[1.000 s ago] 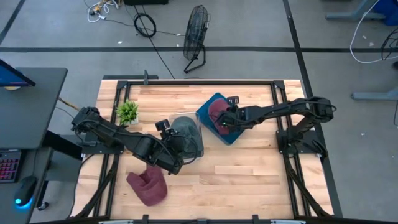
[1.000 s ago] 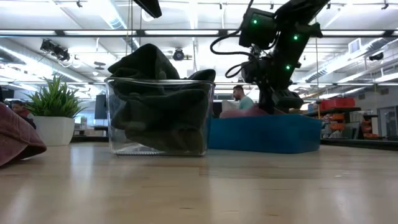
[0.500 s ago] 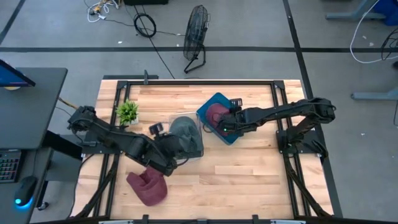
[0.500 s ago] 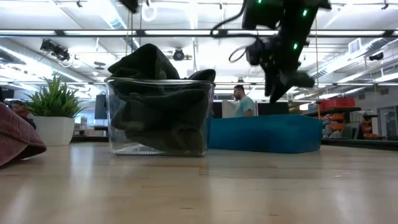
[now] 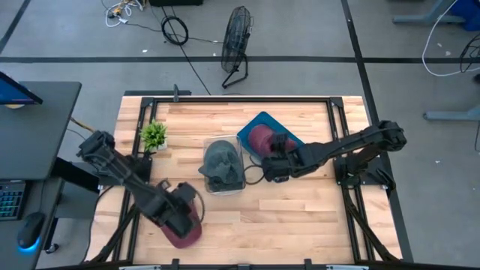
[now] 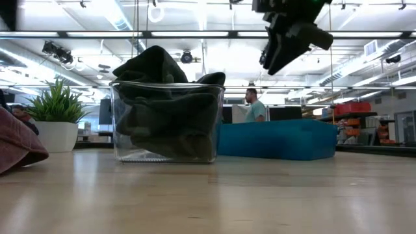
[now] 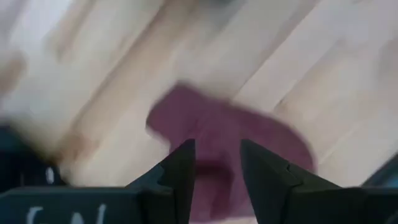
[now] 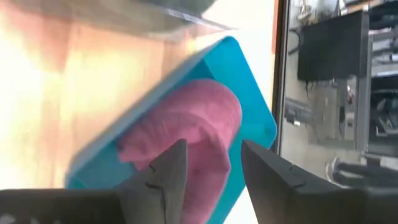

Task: Pick & Place hat
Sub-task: Put the red cap into the blue bin

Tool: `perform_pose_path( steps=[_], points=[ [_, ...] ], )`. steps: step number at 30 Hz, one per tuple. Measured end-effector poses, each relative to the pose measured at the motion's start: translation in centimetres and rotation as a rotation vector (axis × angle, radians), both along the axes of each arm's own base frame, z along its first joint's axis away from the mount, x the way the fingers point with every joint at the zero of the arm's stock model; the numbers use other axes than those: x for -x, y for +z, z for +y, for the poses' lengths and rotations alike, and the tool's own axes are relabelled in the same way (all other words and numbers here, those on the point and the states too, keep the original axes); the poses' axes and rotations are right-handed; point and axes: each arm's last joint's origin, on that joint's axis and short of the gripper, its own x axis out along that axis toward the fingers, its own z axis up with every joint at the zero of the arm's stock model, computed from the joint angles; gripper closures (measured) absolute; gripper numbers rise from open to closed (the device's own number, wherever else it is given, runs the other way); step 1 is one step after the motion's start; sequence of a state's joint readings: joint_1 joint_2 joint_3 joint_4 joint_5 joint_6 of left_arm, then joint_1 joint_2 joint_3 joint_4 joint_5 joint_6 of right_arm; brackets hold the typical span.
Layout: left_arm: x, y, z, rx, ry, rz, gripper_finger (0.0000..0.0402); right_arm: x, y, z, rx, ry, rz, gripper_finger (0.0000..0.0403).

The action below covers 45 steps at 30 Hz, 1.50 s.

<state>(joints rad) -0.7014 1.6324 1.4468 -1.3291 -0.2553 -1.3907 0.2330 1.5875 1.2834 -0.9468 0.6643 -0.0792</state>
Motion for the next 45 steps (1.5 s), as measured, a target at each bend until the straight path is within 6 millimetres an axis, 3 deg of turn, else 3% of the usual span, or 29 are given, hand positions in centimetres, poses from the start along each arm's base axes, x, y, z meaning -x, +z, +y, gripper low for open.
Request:
perform_pose_path(
  steps=[9,17,22,25,30,38,45],
  points=[
    [2.1,-4.4,-2.6,0.116,0.189,-0.038,0.0271,-0.1,0.1,1.4,-0.029,0.025,-0.057,0.0248],
    [2.6,-7.7,-2.6,0.156,0.264,-0.064,0.0271,-0.6,0.2,1.8,-0.104,0.053,-0.095,0.0248],
    [2.5,-9.3,-2.8,0.217,0.172,-0.091,0.0273,-0.8,0.3,1.9,-0.119,0.058,-0.124,0.0248],
    [2.5,-9.7,-3.0,0.243,0.075,-0.056,0.0294,-1.0,0.4,1.9,-0.122,0.063,-0.144,0.0248],
    [2.7,-9.4,-3.3,0.258,-0.045,-0.009,0.0385,-1.5,0.6,2.2,-0.191,0.091,-0.188,0.0248],
    [1.2,-5.0,-5.3,0.263,-0.394,-0.137,0.0395,-2.7,1.3,3.5,-0.427,0.338,-0.249,0.0248],
    [1.2,-1.0,-7.3,0.145,-0.976,-0.272,0.0396,-3.5,2.6,5.2,-0.542,0.653,-0.348,0.0248]
  ],
)
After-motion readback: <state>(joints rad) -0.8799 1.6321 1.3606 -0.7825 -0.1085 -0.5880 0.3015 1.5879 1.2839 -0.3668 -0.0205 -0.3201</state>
